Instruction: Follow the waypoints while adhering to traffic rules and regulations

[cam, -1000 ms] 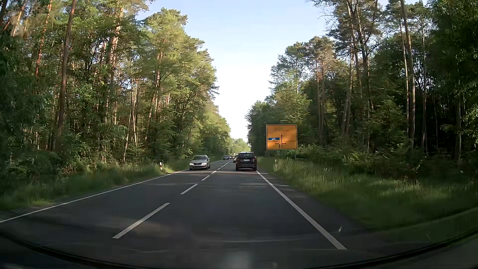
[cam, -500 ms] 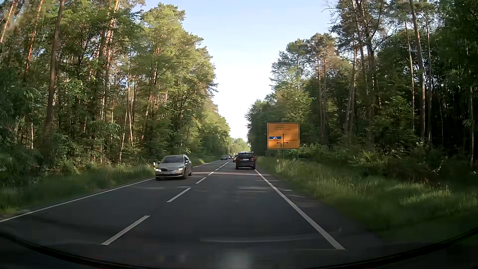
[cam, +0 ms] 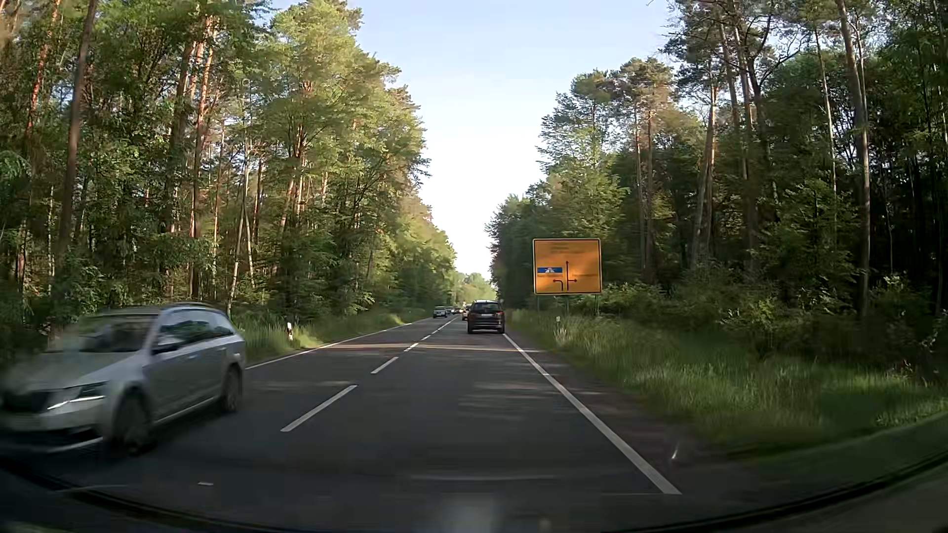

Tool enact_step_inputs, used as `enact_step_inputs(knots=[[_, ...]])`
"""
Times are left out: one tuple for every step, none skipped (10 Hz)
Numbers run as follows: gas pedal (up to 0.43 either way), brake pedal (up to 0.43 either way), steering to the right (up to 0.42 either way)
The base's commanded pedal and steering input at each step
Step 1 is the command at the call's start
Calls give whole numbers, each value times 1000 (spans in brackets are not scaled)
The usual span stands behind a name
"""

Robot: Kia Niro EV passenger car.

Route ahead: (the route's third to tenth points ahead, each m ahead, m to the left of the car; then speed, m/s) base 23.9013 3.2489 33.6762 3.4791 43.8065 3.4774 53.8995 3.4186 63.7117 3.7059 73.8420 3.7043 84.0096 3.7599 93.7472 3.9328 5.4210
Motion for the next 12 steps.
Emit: enact_step_inputs(knots=[[0, 0, 0], [0, 0, 0], [0, 0, 0], [0, 0, 0], [0, 0, 0], [0, 0, 0], [0, 0, 0], [0, 0, -1], [0, 0, 0], [0, 0, -1], [0, 0, -1], [0, 0, -1]])
